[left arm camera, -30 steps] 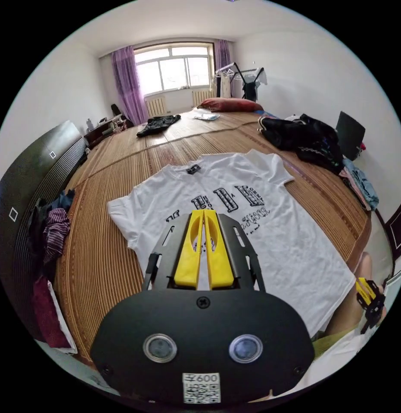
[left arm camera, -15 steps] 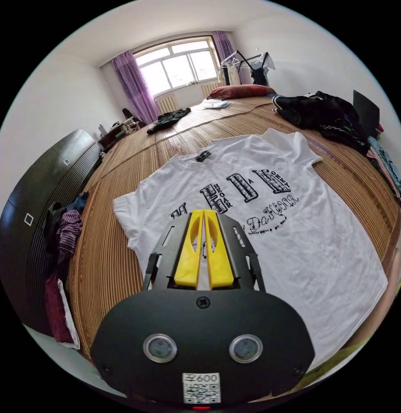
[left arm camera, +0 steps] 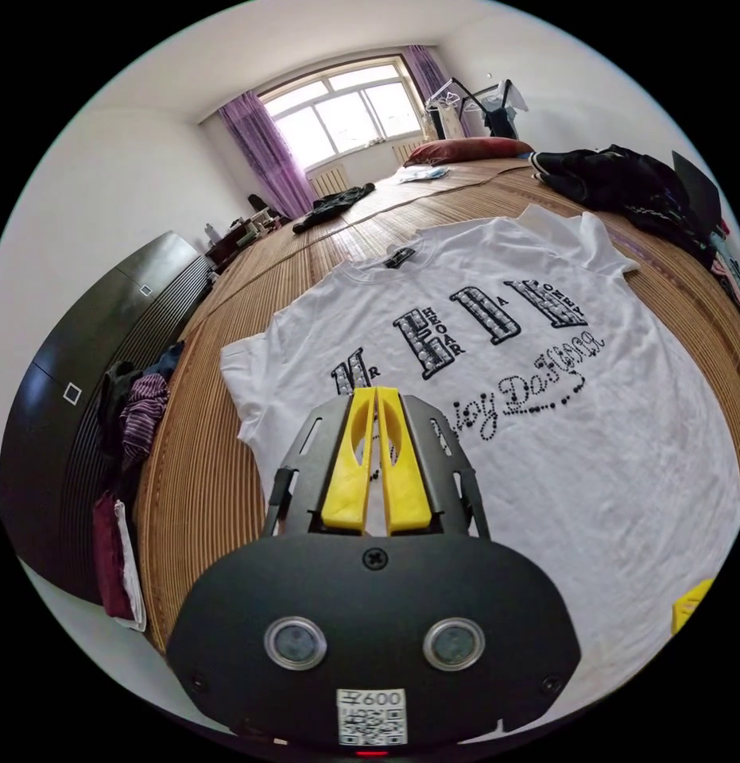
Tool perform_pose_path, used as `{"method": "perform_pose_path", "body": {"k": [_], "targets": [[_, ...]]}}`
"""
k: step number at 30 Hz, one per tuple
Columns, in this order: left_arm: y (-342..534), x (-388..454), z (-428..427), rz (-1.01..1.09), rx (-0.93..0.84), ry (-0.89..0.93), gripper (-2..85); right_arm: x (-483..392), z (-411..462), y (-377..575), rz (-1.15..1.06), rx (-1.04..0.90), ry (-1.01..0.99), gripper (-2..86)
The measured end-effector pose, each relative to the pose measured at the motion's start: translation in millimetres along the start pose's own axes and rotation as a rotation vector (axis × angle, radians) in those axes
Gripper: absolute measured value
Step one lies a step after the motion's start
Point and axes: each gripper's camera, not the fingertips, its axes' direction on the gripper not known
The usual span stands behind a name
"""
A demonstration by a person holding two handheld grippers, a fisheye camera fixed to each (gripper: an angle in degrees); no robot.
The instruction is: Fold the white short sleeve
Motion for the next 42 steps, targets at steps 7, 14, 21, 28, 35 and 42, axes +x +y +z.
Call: {"method": "perform_pose_path", "body": {"k": [7,14,21,28,35,42], "targets": [[1.8,-7.2,19.4,-0.01,-0.024,0.016,0.2,30.0,44.9,-17.0,-0.006,-0.073,0.016,-0.8],[2.6,-23.7,34.3,-0.039,-0.05,0.06,0.3,32.2,72.2,-15.9,-0.01,-0.109,0.045,-0.8],[2.8,-33.4,45.3,-0.05,-0.077,0.085,0.5,38.4,77.3,-5.0,0.007,-0.08,0.061,-0.8],[4.0,-36.3,46.9,-0.049,-0.082,0.085,0.5,50.3,80.5,5.5,0.041,-0.062,0.055,-0.8],[7.6,-48.4,47.3,-0.083,-0.081,0.135,0.8,62.3,87.5,13.3,0.066,-0.045,0.044,-0.8],[11.1,-58.2,47.1,-0.117,-0.085,0.194,0.9,73.5,96.9,21.4,0.078,-0.047,0.047,-0.8]]}}
